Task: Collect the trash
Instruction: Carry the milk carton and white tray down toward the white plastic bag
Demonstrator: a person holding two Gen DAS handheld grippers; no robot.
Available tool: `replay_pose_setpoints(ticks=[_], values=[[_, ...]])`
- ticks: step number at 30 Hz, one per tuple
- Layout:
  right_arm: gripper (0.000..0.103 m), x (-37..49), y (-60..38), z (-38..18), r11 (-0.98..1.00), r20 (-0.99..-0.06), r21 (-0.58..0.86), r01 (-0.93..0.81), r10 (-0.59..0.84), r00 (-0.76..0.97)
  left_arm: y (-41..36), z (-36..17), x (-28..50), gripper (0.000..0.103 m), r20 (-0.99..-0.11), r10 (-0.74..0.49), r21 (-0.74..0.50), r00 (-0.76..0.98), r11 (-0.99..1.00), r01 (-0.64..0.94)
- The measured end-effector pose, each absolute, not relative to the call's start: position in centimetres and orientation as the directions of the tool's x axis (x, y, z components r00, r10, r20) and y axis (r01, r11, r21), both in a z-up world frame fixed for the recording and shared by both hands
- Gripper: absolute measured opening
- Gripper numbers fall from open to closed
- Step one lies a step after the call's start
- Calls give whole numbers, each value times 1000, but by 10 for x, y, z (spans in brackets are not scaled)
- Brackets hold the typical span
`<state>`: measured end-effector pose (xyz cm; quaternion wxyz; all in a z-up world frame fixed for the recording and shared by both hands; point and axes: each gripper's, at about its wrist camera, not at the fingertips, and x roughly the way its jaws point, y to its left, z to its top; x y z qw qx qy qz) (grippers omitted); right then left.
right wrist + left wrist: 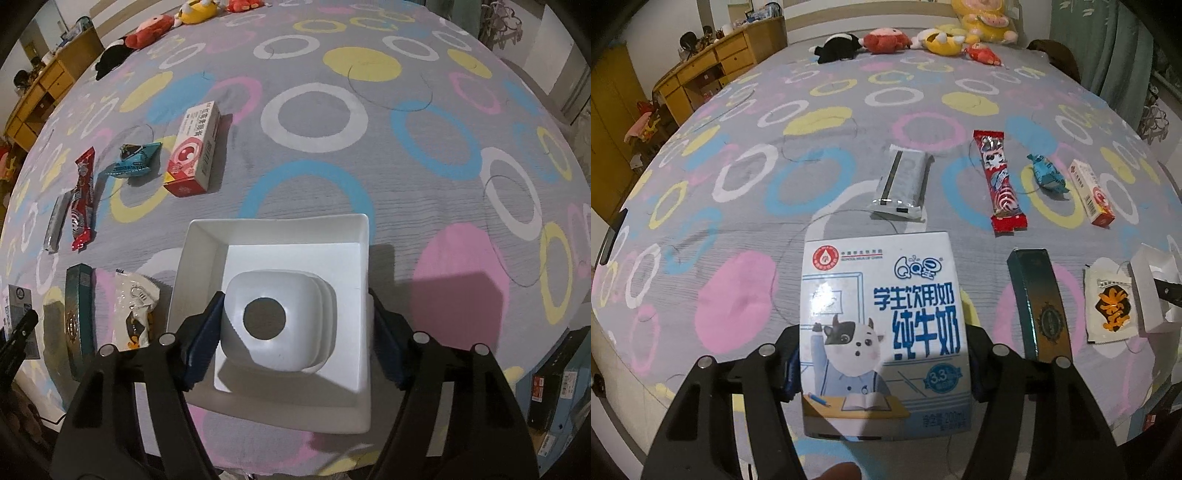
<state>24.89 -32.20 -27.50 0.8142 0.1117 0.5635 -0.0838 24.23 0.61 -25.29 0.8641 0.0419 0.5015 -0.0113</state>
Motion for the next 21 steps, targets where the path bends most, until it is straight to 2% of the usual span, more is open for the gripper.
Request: replay_pose_setpoints(ticks=[13, 21], values=[[71, 210, -307, -233, 967, -896, 127, 221, 16, 445, 4, -222, 197, 63, -837, -49, 13, 545, 994, 109], [71, 175, -293, -217, 971, -876, 153, 183, 48, 480, 11, -218, 166, 63, -828, -52, 12, 558, 994, 111]])
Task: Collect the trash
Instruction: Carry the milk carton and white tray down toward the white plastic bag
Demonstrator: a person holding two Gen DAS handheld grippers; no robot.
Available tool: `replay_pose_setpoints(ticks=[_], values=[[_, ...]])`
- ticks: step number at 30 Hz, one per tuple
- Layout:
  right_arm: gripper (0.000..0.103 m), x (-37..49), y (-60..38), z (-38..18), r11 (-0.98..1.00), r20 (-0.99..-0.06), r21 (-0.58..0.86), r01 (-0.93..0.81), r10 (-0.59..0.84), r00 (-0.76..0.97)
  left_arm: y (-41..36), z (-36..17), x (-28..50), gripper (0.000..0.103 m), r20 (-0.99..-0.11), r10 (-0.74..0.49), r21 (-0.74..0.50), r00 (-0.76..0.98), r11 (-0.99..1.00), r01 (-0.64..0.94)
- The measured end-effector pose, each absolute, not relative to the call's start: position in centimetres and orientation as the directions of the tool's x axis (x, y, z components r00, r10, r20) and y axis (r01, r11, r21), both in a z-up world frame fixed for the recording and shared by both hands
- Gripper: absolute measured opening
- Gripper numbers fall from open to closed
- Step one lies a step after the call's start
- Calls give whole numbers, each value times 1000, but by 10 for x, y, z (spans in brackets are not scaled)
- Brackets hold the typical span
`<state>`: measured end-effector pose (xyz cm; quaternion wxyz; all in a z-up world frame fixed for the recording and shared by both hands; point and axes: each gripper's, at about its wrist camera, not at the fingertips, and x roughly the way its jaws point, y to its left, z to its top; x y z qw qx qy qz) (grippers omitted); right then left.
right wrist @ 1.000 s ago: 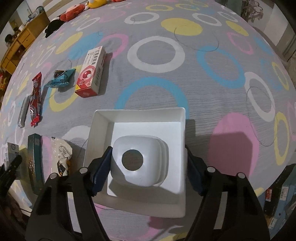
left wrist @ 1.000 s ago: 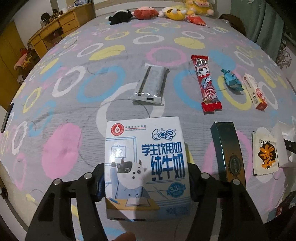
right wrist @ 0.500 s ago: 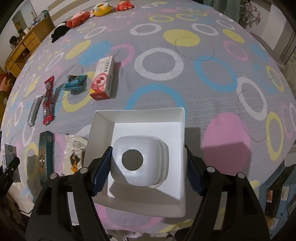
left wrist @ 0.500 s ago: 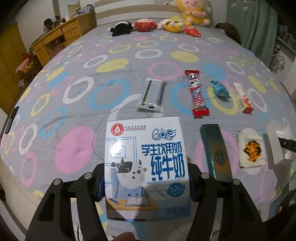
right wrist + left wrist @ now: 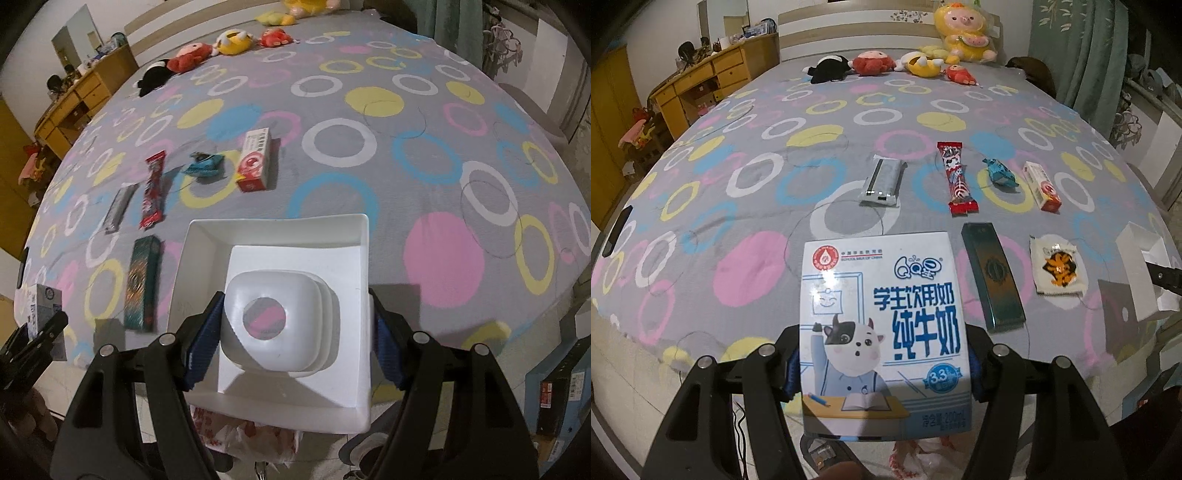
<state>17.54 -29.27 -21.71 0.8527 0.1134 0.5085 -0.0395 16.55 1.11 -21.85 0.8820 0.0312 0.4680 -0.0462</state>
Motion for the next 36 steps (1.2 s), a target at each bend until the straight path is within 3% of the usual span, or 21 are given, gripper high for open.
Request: replay_pose_setpoints(ticks=[15, 36], values=[[71, 94, -242, -213, 984, -862, 150, 99, 81, 500, 22, -239, 102, 63, -827, -94, 6, 554, 984, 176], [71, 38, -191, -262, 991, -897, 133, -4, 121, 425, 17, -287, 47, 63, -879, -145, -22, 455, 964, 264]])
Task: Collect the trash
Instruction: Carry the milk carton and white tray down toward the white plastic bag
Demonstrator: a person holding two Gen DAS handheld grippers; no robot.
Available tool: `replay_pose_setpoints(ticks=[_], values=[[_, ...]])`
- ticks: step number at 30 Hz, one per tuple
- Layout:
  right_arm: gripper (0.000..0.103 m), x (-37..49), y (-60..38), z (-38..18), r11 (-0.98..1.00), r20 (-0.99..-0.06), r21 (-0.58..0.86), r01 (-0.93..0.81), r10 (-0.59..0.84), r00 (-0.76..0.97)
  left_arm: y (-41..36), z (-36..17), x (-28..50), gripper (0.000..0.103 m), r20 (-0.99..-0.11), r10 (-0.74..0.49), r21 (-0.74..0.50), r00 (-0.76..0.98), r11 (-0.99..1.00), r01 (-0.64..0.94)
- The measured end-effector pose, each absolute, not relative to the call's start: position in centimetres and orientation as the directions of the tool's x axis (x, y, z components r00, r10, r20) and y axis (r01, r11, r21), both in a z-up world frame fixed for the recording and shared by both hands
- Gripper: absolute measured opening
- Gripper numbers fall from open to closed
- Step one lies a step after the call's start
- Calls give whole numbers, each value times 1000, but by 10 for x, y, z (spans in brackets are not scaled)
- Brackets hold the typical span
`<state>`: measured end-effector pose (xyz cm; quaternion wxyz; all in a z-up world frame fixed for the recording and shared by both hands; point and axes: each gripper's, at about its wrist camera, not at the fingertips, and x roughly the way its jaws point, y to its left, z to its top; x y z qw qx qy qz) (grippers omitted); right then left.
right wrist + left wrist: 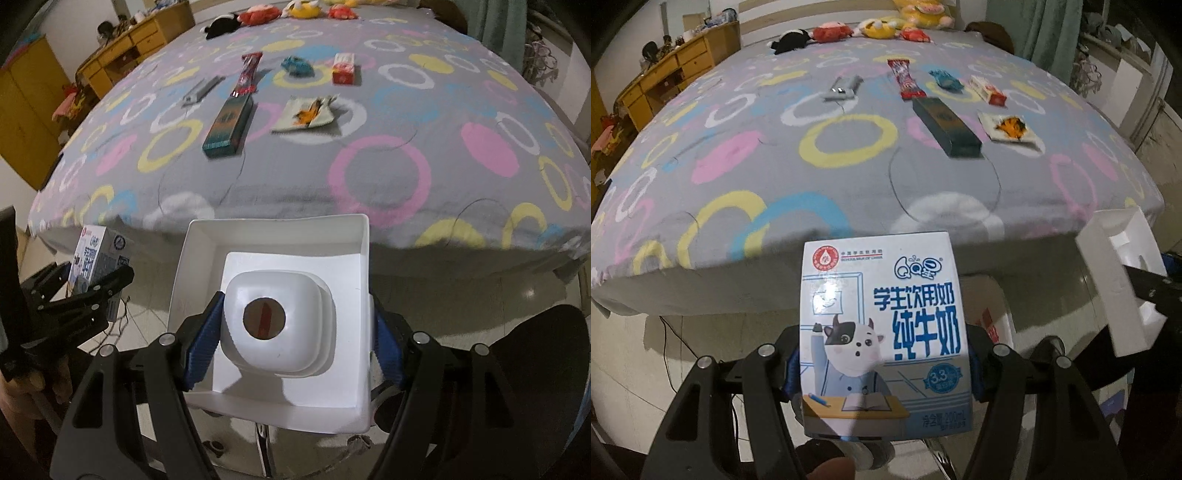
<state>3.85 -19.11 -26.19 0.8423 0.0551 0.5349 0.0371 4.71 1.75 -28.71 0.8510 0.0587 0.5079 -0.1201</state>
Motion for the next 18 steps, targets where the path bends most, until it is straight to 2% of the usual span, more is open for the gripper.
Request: replay_pose_setpoints(ticks=[13, 18], values=[[71, 45, -171, -342, 992, -950, 108, -66, 122, 287, -5, -357, 34, 63, -934, -178, -53, 310, 927, 372], [72, 58, -171, -373, 992, -962, 120, -37, 125, 241, -16, -386, 38, 63, -947, -176, -53, 269, 911, 408]])
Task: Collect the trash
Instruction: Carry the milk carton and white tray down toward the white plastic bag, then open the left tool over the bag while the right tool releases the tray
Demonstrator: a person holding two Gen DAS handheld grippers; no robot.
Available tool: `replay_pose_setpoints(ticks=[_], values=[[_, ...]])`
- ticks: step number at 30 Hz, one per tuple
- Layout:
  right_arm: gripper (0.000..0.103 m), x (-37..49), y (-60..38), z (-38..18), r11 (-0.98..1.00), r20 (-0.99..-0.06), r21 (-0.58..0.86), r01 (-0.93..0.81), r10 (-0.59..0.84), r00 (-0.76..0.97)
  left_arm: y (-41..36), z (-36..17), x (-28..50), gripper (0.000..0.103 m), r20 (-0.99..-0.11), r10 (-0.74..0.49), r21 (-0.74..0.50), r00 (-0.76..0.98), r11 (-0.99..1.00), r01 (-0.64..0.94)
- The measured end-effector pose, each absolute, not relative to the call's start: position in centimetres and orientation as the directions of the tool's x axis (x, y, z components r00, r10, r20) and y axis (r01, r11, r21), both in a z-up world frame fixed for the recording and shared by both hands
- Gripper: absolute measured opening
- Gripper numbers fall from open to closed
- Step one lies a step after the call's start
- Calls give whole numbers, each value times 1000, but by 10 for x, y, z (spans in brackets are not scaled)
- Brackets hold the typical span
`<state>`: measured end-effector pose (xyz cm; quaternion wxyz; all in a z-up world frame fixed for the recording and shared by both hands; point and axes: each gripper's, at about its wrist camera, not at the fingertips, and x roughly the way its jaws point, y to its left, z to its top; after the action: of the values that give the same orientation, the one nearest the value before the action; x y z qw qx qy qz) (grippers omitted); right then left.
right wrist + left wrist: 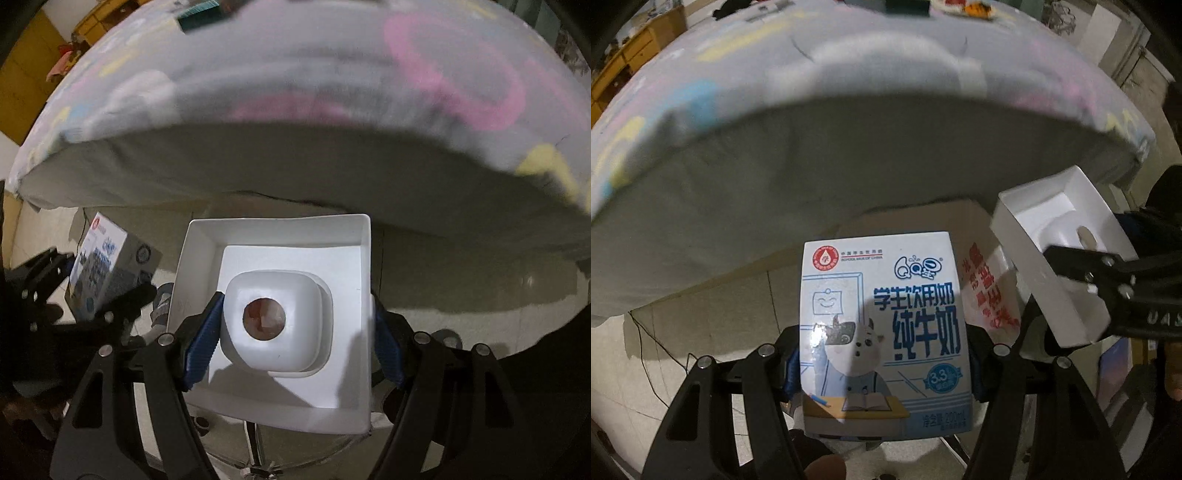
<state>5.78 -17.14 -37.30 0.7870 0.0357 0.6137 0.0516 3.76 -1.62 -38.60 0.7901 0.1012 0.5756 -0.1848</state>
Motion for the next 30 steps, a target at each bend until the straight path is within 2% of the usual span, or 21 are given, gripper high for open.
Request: replay_pose_setpoints(ticks=[16, 22, 23, 24, 27, 30], values=[[73, 71, -168, -433, 993, -975, 116, 15, 111, 193, -41, -454, 50, 65, -973, -127, -37, 191, 908, 418], [73, 79, -164, -443, 992, -974, 128, 17, 123, 191, -48, -460, 66, 66, -976, -134, -52, 172, 909, 413], [74, 80, -164, -445, 991, -973, 132, 16, 126, 192, -50, -461, 66, 69, -977, -133, -52, 168, 908, 415], [81, 80, -164, -448, 990, -974, 138, 14, 133, 183, -43, -461, 65, 72, -978, -132, -52, 162, 906, 420], [90, 73, -170, -452, 992, -979, 121, 24, 116, 168, -42, -465, 61, 79, -981, -120, -42, 152, 899, 437], [91, 80, -179, -447, 991, -978, 131, 39, 123, 166, -43, -463, 61, 85, -980, -114, -31, 165, 898, 439]])
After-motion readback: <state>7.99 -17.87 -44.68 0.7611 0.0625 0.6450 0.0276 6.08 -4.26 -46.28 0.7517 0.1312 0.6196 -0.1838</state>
